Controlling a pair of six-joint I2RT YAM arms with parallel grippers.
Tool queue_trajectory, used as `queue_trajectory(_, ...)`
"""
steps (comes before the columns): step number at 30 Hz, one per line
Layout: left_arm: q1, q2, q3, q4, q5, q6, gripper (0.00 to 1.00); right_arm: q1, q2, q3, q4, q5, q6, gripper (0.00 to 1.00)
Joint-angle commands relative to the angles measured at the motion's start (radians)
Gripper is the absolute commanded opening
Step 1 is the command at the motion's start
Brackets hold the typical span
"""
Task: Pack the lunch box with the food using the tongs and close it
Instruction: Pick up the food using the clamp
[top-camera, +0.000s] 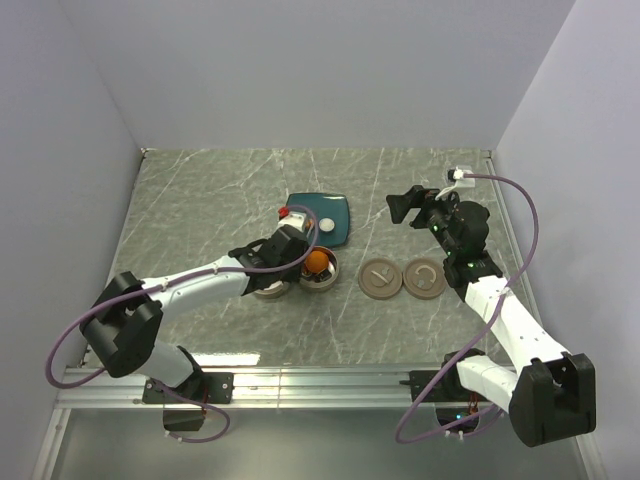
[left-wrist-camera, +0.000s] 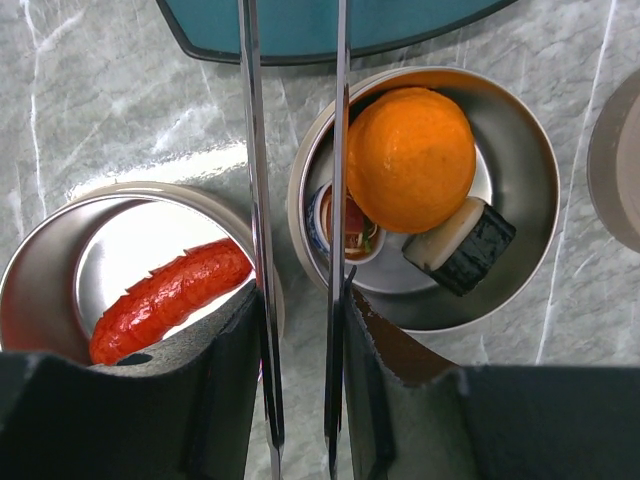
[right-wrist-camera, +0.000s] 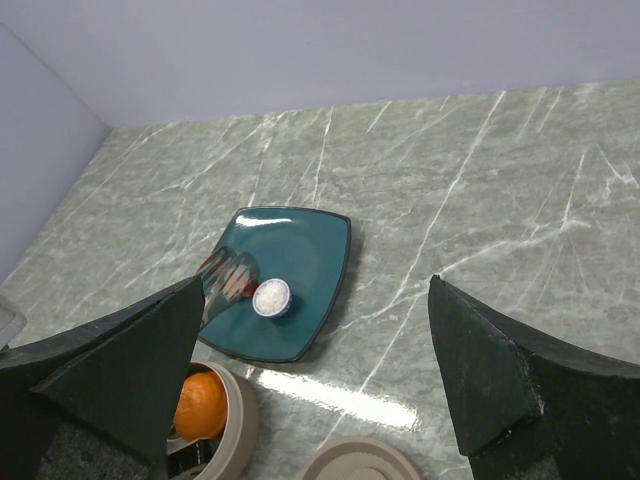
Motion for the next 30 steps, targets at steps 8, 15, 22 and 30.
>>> queue_trajectory(8, 0.002, -0.059, 0.023, -0.030, 0.018, 0.027, 0.40, -0.011, -0.025, 0.016, 0.043, -0.020, 0.011, 0.99)
queue_trajectory(15, 0.002, -0.019, 0.033, -0.017, 0.032, 0.035, 0.39, -0.013, -0.038, 0.014, 0.038, -0.016, 0.013, 0.99)
queue_trajectory(22, 0.002, -0.002, 0.039, -0.010, -0.001, 0.032, 0.28, -0.013, -0.035, 0.014, 0.038, -0.019, 0.011, 0.99)
queue_trajectory(30, 0.001, -0.161, 0.003, -0.013, -0.044, 0.021, 0.21, -0.018, -0.046, 0.011, 0.040, -0.022, 0.011, 0.99)
